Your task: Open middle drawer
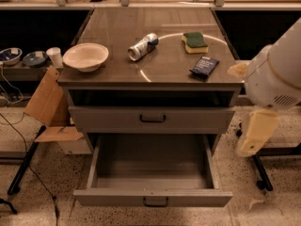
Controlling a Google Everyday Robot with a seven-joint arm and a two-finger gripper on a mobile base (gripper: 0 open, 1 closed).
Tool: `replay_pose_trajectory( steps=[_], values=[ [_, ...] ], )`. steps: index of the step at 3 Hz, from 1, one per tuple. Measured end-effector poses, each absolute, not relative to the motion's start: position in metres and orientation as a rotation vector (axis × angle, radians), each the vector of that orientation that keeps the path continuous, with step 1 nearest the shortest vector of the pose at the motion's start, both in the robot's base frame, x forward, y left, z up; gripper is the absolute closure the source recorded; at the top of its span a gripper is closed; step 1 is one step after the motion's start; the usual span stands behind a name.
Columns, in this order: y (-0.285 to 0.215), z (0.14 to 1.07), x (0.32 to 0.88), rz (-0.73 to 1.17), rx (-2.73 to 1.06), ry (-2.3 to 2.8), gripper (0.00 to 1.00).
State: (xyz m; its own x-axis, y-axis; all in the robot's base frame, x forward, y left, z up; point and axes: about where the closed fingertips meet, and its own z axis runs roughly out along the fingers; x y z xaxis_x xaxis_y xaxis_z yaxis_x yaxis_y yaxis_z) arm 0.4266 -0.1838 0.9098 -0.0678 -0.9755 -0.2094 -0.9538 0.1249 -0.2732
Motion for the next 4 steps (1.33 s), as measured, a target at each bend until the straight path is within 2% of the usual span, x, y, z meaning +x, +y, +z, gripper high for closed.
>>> replay_pose_trajectory(
  steps=[2, 3, 4],
  values=[
    [-0.127, 0.756, 0.405, 0.105, -1.928, 2.015, 0.00],
    [-0.102, 0.687, 0.387, 0.123, -2.043, 2.025, 0.00],
    [-0.100, 0.689, 0.387, 0.104, -2.053, 2.011, 0.00]
  ],
)
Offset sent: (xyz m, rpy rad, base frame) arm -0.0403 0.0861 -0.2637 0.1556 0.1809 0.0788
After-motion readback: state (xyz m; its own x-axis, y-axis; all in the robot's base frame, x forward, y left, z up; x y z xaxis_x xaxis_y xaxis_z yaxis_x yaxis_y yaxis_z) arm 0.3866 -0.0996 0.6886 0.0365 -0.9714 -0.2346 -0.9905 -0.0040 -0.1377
